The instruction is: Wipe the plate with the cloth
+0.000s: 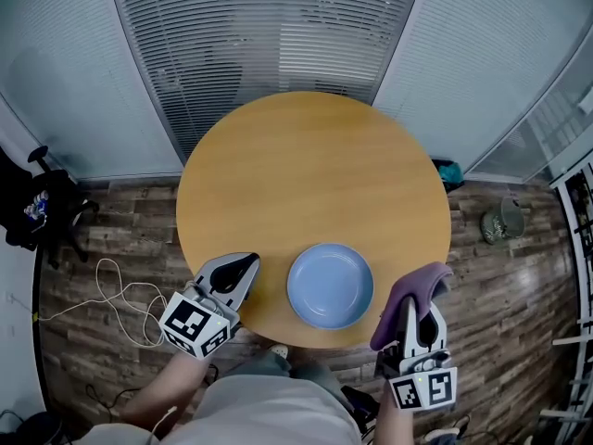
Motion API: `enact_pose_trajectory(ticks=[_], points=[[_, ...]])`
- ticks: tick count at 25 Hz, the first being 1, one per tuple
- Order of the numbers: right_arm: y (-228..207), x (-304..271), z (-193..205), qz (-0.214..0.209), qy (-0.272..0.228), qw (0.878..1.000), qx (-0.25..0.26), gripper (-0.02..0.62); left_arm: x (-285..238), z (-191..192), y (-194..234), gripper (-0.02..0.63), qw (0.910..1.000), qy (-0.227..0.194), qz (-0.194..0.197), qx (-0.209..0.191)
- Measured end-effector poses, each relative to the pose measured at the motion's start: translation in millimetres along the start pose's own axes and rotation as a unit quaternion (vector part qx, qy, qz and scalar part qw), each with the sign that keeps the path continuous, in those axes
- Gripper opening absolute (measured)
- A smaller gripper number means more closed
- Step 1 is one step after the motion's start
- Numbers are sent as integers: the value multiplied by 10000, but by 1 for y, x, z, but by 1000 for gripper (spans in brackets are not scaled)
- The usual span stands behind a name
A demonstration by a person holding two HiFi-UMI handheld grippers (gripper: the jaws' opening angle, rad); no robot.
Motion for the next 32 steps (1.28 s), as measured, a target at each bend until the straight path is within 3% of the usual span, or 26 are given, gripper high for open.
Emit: enact_pose_trajectory(ticks=[9,17,32], points=[[1,2,-1,62,11,10000,-5,51,6,0,2,12,10000,-9,-52,52],[9,0,1,-133,122,9998,19,51,19,4,1,12,9996,38,-243,152],[-21,-15,3,-498,341,9981,-129,51,14,7,-16,12,9975,194,-639,244]])
Point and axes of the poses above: the fingertips, and each gripper's own axes: x backward along the fingers, y to its left, z out of its underside, the point moved 10 cm from there along x, backward along the fingers, and after that the axes turned 8 degrees about -x, right-handed, at the moved point
